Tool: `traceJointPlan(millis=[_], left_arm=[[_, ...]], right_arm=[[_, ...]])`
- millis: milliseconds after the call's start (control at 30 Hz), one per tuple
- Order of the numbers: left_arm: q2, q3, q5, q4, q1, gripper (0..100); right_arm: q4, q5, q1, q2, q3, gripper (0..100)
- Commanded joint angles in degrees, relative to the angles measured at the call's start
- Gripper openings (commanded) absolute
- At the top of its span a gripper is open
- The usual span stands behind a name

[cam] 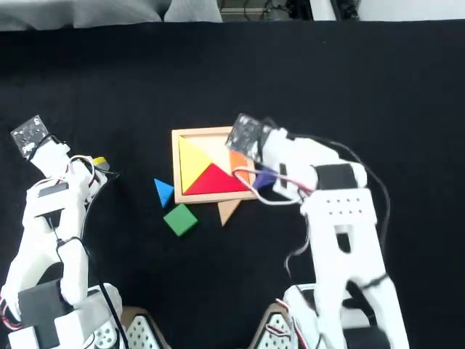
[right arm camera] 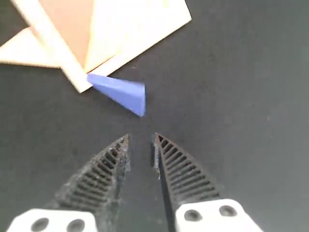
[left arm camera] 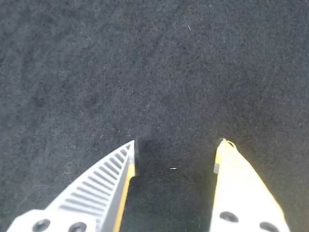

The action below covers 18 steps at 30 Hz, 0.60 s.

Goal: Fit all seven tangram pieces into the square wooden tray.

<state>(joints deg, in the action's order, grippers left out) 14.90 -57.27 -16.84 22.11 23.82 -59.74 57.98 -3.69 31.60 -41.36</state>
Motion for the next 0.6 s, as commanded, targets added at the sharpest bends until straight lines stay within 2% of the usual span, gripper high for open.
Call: traceJointPlan(millis=[0,133,433,567], left_arm=[[0.4,3.7,-0.1,0.0,-0.6,26],[0.4,3.7,-0.1,0.0,-0.6,26],[0.4,3.7,-0.1,0.0,-0.7,26],[0.4,3.7,-0.1,0.0,-0.7,26]], right_arm=[[4.6,-7.1,1.1,-5.0,0.6,6.4],[7.3,-12.5,1.8,-7.7,0.7,6.4],[14.9,-13.7,1.7,-10.5,-3.0,6.8],[16.2,-18.1,1.8,-15.8,0.1,6.7]])
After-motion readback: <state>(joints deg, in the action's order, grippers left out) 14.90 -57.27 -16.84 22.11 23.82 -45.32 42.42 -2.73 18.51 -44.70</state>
